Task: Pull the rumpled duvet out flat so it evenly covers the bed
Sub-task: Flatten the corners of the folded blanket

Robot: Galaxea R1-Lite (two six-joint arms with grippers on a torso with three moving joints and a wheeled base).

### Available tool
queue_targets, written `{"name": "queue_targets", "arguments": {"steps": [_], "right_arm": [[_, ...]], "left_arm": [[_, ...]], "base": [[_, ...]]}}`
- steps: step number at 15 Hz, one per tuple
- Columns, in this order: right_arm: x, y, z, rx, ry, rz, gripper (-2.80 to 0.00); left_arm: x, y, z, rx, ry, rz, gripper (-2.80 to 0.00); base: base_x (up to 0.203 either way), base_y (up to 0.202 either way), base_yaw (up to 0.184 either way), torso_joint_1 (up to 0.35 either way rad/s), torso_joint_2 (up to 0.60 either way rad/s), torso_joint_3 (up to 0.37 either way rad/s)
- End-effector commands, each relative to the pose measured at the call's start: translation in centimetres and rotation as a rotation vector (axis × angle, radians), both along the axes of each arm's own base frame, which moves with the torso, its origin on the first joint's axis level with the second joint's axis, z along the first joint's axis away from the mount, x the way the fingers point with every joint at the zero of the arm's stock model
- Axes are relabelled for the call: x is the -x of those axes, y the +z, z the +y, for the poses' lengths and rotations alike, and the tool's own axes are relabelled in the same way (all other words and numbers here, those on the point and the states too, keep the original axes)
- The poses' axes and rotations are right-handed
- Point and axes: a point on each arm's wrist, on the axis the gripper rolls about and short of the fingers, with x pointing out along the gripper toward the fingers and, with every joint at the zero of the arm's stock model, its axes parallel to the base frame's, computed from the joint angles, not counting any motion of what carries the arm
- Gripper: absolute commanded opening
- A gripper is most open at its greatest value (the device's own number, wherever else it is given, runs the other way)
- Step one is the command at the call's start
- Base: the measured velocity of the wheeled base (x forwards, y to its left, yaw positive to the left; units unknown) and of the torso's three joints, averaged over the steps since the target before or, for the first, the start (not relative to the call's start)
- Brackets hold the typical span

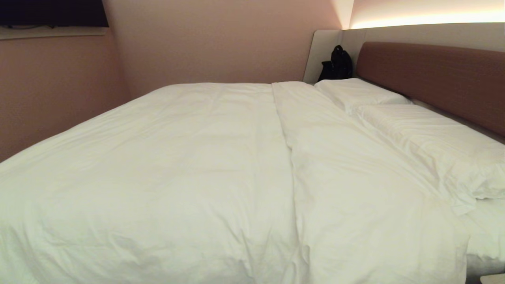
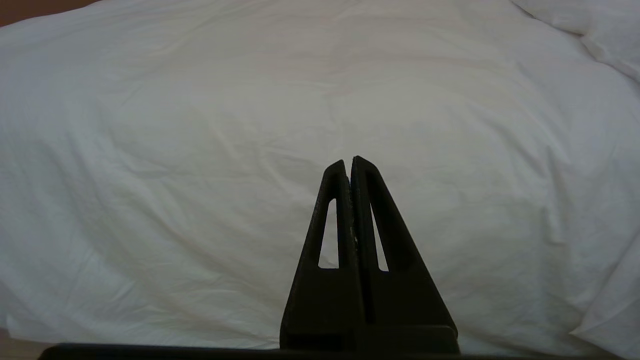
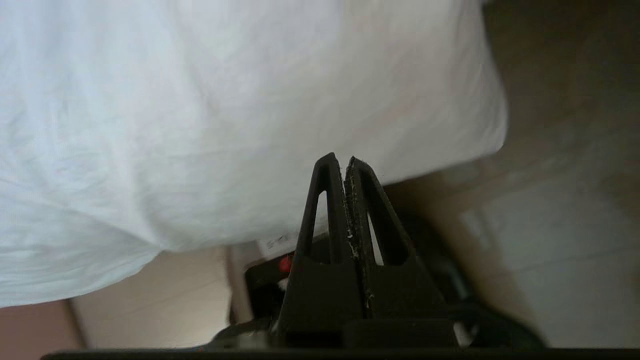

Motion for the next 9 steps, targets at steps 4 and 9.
{"name": "queue_targets", "arguments": {"steps": [4,9], "right_arm": [[-0.19,0.02,-0.28,0.062,0.042,-0.041,-2.80],[0.07,0.33,0.05,0.075,0.042,-0.059,-2.80]], "left_arm": [[0.00,0.00,0.00,0.000,0.000,-0.001,-2.80],[0.00,-0.02,0.00,0.000,0.002,0.001,-2.80]], "base": [[0.000,0.000,0.000,0.000,0.00,0.000],[0.000,0.000,0.000,0.000,0.00,0.000]]}}
